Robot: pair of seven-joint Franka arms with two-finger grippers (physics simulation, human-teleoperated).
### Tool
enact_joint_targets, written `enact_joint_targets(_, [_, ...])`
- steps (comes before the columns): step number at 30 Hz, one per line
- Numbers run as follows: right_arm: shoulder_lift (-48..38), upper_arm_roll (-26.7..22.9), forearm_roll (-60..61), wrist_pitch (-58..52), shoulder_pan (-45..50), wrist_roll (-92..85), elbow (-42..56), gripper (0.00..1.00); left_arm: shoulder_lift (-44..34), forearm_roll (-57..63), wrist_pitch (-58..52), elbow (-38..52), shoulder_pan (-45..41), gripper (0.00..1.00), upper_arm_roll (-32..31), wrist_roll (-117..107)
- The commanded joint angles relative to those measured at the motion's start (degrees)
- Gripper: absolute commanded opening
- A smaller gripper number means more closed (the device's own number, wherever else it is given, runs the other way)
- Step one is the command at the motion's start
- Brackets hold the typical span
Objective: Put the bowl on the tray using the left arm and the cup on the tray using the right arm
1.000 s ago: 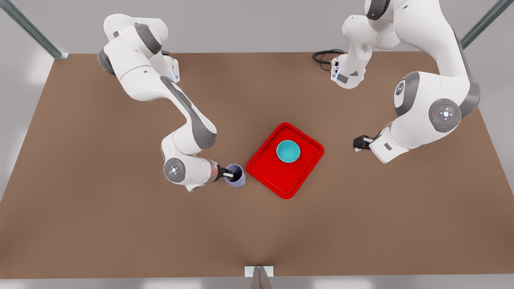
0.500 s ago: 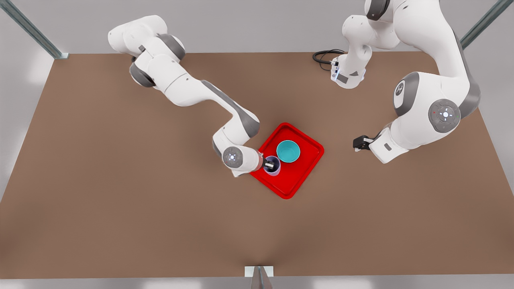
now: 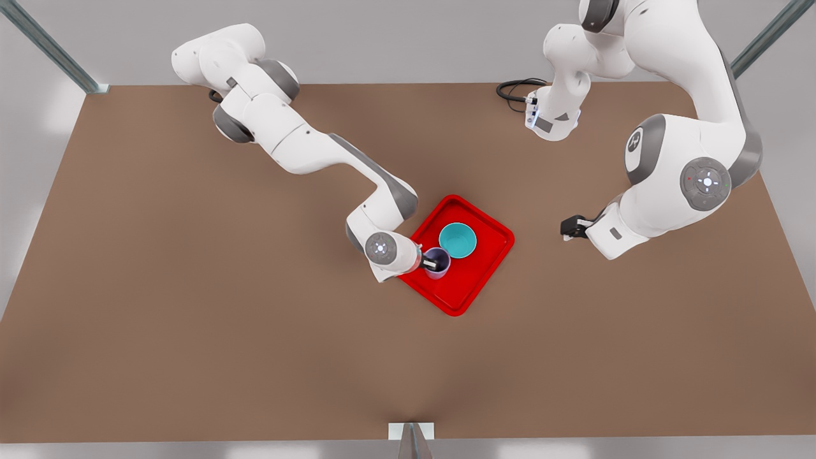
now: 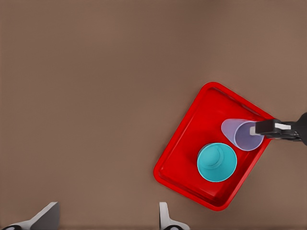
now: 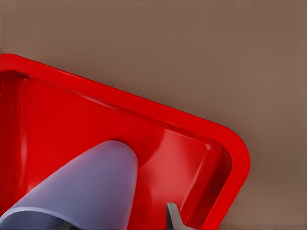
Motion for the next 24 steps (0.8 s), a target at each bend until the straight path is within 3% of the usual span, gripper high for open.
enact_joint_targets(1, [-0.01, 0.0, 0.0, 0.0, 0.0, -0.02, 0.0, 1.0, 0.0, 0.01, 0.0, 0.0, 0.0, 1.0, 0.0, 0.0])
enact_joint_targets(7, [-0.62, 0.09, 0.09, -0.09, -0.09, 0.07, 0.27, 1.0, 0.0, 0.01, 0.0, 0.0, 0.0, 1.0, 0.0, 0.0])
enact_joint_targets(10, [-5.8, 0.0, -0.18, -1.4, -2.72, -0.11, -0.26, 1.0, 0.0, 0.01, 0.0, 0.0, 0.0, 1.0, 0.0, 0.0])
enact_joint_targets(14, [-25.66, -0.7, -9.05, -13.17, -24.78, -22.43, -9.75, 1.0, 0.26, 0.45, 0.79, 1.41, 0.0, 1.0, 0.27, 0.7])
enact_joint_targets(16, [-40.07, -12.38, -7.65, -23.46, -25.58, -37.97, -17.04, 1.0, 0.35, 0.97, 0.79, 1.41, 0.0, 1.0, 0.35, 0.26])
enact_joint_targets(18, [-47.99, -23.72, -3.25, -33.05, -25.4, -49.15, -21.53, 1.0, 0.61, 0.89, 1.32, 1.41, 0.0, 1.0, 0.35, 0.18])
enact_joint_targets(20, [-52.13, -24.17, -3.34, -34.45, -28.74, -55.39, -26.37, 1.0, 0.61, 0.89, 1.14, 1.5, 0.0, 1.0, 0.35, -0.09])
enact_joint_targets(24, [-50.54, -23.46, -3.34, -36.65, -28.57, -55.39, -24.17, 1.0, 0.61, 0.89, 0.88, 1.5, 0.18, 1.0, 0.53, -0.09])
